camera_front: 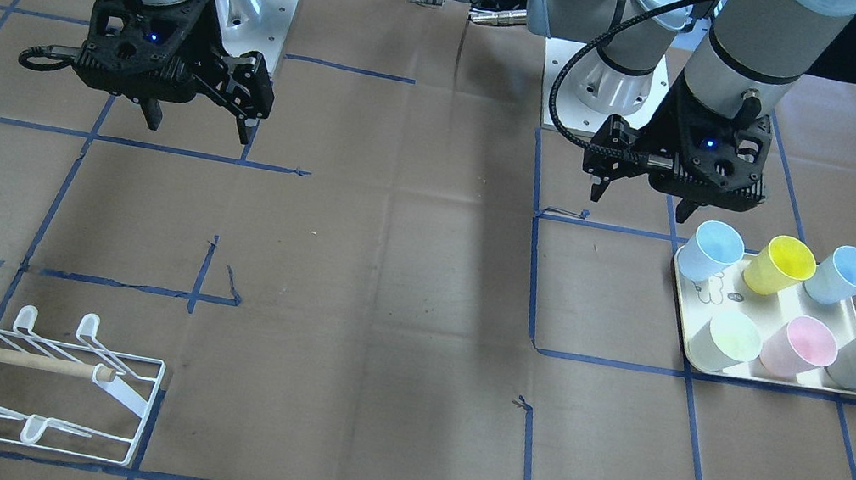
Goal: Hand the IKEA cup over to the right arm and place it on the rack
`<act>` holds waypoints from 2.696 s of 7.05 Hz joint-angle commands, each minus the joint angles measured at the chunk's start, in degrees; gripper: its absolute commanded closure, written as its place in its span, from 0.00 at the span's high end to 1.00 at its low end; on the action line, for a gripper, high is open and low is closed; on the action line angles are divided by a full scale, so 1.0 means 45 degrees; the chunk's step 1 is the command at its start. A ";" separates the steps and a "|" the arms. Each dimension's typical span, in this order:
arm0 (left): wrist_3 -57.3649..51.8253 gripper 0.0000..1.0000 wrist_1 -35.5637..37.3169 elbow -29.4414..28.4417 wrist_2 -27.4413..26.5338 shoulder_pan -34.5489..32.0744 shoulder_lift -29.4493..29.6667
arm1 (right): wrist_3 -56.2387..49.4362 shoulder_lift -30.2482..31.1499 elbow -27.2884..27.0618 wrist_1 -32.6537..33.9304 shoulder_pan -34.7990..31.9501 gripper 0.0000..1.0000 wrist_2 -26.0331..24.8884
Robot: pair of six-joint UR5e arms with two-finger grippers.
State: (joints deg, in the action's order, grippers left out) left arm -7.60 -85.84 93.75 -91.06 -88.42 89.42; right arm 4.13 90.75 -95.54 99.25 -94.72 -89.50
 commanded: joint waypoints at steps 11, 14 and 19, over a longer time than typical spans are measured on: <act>-0.4991 0.98 0.0206 0.0550 0.0098 0.5545 0.0207 | 0.0000 -0.0128 -0.0019 0.0054 -0.0007 1.00 0.0006; -0.4855 0.98 0.2465 0.1720 0.0138 0.5527 0.1083 | 0.0058 -0.0128 -0.0077 0.0191 -0.0026 1.00 0.0005; -0.4659 0.98 0.6274 0.4200 0.0138 0.5508 0.1964 | 0.1300 -0.0246 -0.0699 0.2663 -0.0046 1.00 0.0201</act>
State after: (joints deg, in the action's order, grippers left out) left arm -28.58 -62.18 109.68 -90.44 -63.63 97.44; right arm 6.95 89.79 -97.26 106.59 -94.92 -88.58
